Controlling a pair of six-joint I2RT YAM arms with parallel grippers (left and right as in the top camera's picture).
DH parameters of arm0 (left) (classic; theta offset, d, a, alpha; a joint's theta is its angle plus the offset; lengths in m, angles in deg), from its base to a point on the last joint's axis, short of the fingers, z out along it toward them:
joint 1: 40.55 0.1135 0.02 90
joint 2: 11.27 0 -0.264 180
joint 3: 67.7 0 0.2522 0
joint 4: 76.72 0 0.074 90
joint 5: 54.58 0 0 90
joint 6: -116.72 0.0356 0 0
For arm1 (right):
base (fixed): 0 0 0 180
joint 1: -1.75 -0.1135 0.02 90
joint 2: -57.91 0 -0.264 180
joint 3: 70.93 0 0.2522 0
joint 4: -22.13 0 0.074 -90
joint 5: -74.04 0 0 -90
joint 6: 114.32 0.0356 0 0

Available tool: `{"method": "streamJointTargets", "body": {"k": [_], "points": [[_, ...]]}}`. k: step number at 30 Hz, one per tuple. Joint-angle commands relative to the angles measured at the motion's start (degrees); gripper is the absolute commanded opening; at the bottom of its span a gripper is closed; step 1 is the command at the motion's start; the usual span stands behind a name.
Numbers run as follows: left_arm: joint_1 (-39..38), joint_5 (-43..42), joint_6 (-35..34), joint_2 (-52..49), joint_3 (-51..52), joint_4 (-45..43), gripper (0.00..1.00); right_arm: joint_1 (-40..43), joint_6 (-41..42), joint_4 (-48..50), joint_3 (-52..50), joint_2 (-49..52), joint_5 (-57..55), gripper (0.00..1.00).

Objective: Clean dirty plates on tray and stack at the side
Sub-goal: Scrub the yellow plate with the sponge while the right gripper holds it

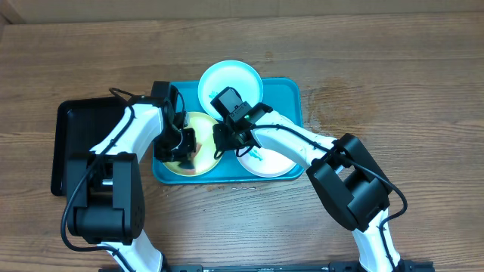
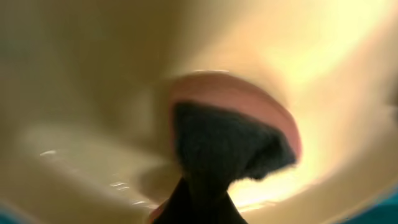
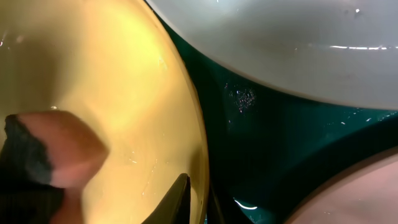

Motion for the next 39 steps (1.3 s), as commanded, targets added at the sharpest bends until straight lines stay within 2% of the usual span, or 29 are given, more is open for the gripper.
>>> {"method": "streamJointTargets", "body": {"k": [1,4,7,9,16,18,22,29,33,36,39], "points": [[-0.1,19.9,-5.4,-0.9,-1.1,-0.2,0.04,0.1,0.2,0.1,-0.3,0.1,-0.5,0.12],[-0.1,28.7,-8.5,-0.9,-1.1,-3.7,0.04,0.1,0.2,0.1,-0.3,0.1,-0.5,0.12],[-0.1,27.4,-8.5,-0.9,-1.2,-8.9,0.04,0.1,0.2,0.1,-0.3,0.1,-0.5,0.12],[-0.1,21.6,-8.5,-0.9,-1.2,-11.7,0.04,0.1,0.2,0.1,-0.3,0.1,-0.5,0.12],[-0.1,-6.9,-8.5,-0.9,-1.2,-18.2,0.04,0.1,0.3,0.5,-0.3,0.1,-0.5,0.12],[-0.1,-11.5,-8.5,-0.9,-1.2,-18.6,0.04,0.1,0.3,0.5,-0.3,0.1,-0.5,0.12],[-0.2,-15.3,-6.1,-0.9,-1.2,-17.0,0.04,0.1,0.2,0.5,-0.3,0.1,-0.5,0.12],[-0.2,-11.2,0.8,-0.9,-1.2,-7.8,0.04,0.1,0.3,0.5,-0.3,0.1,-0.5,0.12],[-0.2,0.2,0.9,-0.9,-1.2,-2.7,0.04,0.1,0.3,0.5,-0.3,0.1,-0.5,0.12],[-0.2,8.3,0.9,-0.9,-1.2,-2.1,0.04,0.1,0.3,0.5,-0.3,0.1,-0.5,0.12],[-0.1,15.7,-3.5,-0.9,-1.2,-4.0,0.04,0.1,0.2,0.5,-0.3,0.1,-0.3,0.12]]}}
